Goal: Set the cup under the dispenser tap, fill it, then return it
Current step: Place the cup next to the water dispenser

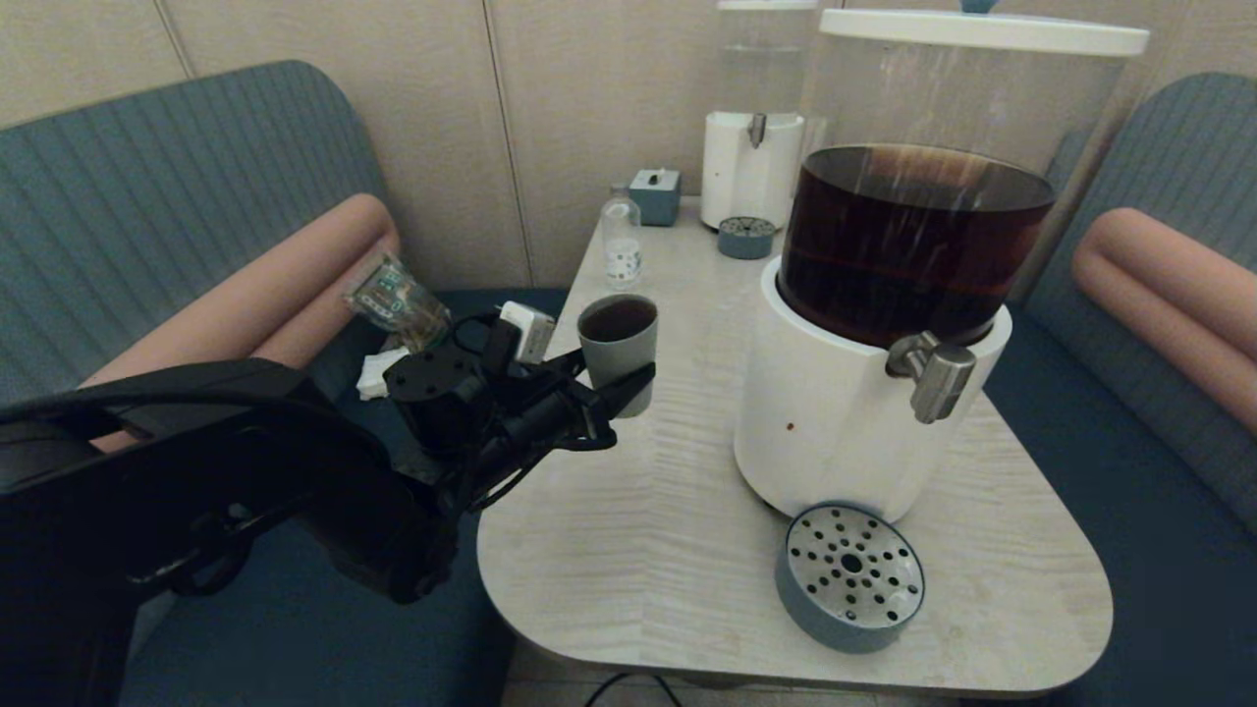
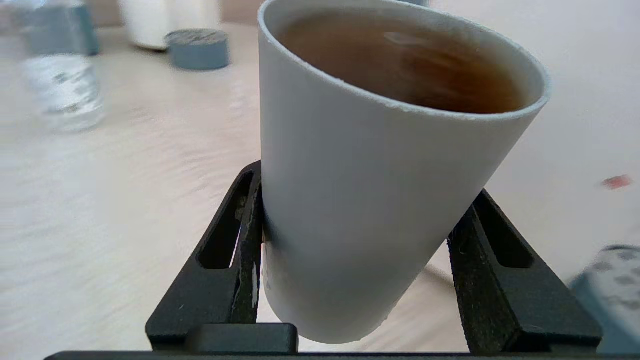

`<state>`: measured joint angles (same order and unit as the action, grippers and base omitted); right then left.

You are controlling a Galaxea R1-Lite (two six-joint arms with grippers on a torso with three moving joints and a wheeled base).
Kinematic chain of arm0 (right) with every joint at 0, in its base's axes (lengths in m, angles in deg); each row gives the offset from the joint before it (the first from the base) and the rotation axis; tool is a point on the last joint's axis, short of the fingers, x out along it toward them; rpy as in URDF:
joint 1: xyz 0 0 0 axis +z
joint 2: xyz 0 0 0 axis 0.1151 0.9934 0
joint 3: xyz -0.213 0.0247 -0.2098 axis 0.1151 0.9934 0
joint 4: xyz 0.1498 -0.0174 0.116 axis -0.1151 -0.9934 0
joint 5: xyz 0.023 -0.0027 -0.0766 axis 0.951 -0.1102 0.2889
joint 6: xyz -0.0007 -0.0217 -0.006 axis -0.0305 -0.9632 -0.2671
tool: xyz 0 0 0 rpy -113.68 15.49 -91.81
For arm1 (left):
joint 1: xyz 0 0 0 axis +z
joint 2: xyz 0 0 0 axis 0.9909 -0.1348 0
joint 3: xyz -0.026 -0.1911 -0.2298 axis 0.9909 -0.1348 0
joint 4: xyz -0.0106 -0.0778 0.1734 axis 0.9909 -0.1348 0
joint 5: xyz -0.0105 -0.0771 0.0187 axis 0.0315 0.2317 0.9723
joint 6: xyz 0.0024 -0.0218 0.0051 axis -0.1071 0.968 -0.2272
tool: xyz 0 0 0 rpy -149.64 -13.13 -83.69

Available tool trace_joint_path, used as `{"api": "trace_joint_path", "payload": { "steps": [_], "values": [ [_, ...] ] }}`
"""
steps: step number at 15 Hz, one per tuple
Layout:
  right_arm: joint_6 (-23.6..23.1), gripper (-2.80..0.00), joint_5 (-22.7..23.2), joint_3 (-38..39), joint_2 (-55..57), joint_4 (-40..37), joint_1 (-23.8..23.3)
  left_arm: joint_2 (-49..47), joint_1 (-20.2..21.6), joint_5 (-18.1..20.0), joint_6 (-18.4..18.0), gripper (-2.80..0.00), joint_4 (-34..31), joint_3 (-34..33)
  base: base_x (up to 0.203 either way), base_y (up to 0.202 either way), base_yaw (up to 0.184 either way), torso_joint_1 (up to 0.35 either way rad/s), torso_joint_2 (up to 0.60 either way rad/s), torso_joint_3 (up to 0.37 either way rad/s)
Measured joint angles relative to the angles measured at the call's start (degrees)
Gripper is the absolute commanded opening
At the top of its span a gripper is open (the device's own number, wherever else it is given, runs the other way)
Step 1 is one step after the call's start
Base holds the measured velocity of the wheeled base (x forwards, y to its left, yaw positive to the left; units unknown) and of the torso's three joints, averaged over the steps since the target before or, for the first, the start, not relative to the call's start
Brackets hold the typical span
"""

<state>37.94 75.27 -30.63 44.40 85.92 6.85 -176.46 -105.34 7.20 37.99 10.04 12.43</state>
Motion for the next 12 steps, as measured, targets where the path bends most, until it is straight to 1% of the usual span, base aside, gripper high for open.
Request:
{"api": "trace_joint_path", "payload": {
  "steps": [5,12],
  "values": [
    [0.0,-2.8,0.0,0.0,0.0,0.0,0.0,-3.1,1.8,0.4,0.1,-2.8,0.9,1.5,0.0,0.0,0.0,0.0,0.0,0.0],
    [0.0,-2.8,0.0,0.0,0.0,0.0,0.0,-7.6,3.5,0.4,0.2,-2.8,1.0,5.6,0.0,0.0,0.0,0.0,0.0,0.0]
  ]
}}
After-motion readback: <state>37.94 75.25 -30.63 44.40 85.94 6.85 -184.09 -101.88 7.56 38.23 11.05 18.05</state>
